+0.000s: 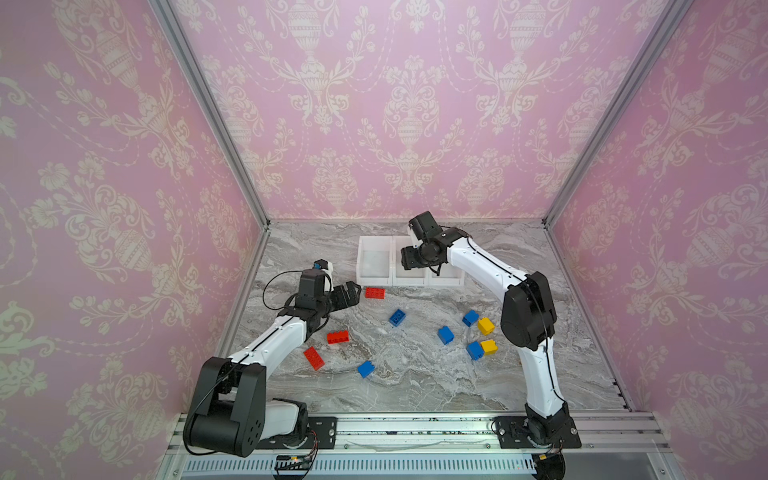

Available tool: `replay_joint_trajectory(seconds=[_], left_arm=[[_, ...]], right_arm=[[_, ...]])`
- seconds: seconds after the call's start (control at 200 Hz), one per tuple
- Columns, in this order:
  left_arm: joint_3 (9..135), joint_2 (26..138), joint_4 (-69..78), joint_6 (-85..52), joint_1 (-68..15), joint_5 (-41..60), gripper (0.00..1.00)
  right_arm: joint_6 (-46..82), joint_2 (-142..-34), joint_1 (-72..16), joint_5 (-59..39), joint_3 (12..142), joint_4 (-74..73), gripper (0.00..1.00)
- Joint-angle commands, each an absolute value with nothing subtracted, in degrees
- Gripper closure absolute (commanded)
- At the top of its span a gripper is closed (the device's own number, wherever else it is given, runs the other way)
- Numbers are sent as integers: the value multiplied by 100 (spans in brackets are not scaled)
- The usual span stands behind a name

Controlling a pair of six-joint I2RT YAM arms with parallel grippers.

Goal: Sort the legos into containers by color
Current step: 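Move the right gripper down to a blue brick and grasp it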

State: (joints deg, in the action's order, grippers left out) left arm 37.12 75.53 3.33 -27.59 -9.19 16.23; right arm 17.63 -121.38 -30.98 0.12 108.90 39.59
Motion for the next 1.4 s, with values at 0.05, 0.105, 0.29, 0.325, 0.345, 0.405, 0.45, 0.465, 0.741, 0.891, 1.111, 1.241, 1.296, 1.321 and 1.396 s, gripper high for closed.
replay_joint_trajectory(seconds=[0.05,0.105,0.29,0.325,0.345,0.405,0.45,0.465,0.741,0.891,1.111,1.241,1.296,1.321,1.396], left_arm=[[3705,7583,278,-2804,-949,1669,1],[3701,7614,305,-2812,-950,1708,1],[3722,7741,403,-2856,-966,1806,1],[3724,7764,413,-2866,-973,1819,1],[3735,7769,421,-2865,-975,1827,1],[3764,7803,420,-2865,-1000,1841,1],[3779,7822,431,-2865,-1003,1845,1],[3779,7834,435,-2865,-1010,1841,1],[3788,7918,439,-2865,-1059,1846,1],[3784,7862,398,-2841,-1060,1828,1],[3817,7840,316,-2804,-1055,1802,1],[3810,7866,334,-2820,-1055,1823,1],[3814,7858,330,-2821,-1055,1820,1],[3814,7850,329,-2815,-1065,1819,1],[3815,7815,298,-2813,-1063,1802,1]], right_arm=[[1569,-11245,-3148,-130,9947,3947,26],[1527,-10991,-3146,-179,9567,3934,25],[1443,-10207,-3155,-257,8320,4002,23],[1418,-10090,-3164,-325,8117,4031,23],[1411,-10027,-3165,-348,8020,4051,22],[1391,-9879,-3177,-393,7719,4110,20],[1366,-9806,-3187,-412,7520,4126,19],[1364,-9786,-3190,-413,7453,4130,18],[1406,-9739,-3446,-293,6588,4079,15],[1463,-9757,-3602,-37,6311,4113,16],[1594,-9759,-3703,48,6006,3912,29],[1626,-9782,-3715,184,5932,3698,35],[1626,-9790,-3711,239,5908,3603,37],[1626,-9785,-3715,274,5901,3564,38],[1635,-9794,-3726,282,5903,3486,41]])
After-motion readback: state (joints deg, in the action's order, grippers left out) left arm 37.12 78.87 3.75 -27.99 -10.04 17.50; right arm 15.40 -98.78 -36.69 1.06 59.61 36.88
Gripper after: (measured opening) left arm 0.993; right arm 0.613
